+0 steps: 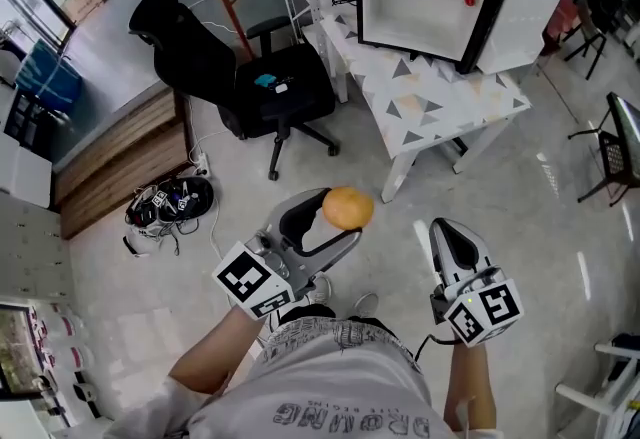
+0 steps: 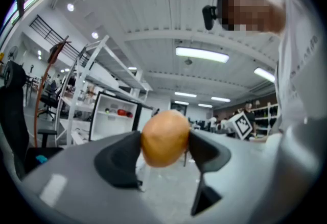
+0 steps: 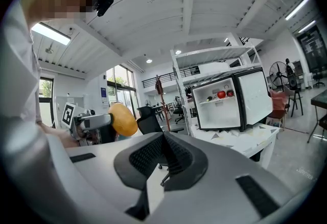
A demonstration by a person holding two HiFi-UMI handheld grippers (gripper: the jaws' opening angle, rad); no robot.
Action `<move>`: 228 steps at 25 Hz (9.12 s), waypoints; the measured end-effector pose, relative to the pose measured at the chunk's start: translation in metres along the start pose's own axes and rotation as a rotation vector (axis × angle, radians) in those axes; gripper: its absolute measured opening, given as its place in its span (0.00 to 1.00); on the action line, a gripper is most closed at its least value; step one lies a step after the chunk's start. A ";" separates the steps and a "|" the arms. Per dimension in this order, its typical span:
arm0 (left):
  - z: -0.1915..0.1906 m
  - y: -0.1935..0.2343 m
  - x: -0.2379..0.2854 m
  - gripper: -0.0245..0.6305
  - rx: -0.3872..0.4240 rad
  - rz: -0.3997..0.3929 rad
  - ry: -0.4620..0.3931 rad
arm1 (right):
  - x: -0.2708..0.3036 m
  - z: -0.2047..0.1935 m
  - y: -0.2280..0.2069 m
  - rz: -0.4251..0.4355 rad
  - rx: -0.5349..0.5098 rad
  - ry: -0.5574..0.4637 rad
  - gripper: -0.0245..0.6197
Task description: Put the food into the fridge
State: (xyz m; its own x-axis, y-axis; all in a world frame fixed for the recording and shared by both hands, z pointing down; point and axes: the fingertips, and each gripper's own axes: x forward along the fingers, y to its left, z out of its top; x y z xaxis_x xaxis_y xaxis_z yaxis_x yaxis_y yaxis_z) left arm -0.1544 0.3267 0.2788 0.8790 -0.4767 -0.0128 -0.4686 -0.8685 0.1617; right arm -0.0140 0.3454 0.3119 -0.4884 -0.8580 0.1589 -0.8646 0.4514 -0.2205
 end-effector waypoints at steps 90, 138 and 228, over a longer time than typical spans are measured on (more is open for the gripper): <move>0.000 0.335 0.223 0.50 -0.097 -0.080 0.067 | 0.315 0.056 -0.213 -0.112 0.056 0.073 0.04; -0.077 0.445 0.508 0.50 0.117 -0.030 0.335 | 0.382 0.049 -0.428 -0.077 0.179 0.023 0.04; -0.186 0.498 0.636 0.56 0.845 -0.127 0.720 | 0.396 0.027 -0.467 -0.131 0.148 0.002 0.04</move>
State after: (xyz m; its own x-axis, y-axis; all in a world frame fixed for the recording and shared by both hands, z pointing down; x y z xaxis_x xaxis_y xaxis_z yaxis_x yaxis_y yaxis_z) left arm 0.1872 -0.3839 0.5346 0.6423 -0.4256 0.6375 -0.0405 -0.8494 -0.5263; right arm 0.1999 -0.2119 0.4521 -0.3729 -0.9067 0.1970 -0.8943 0.2946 -0.3368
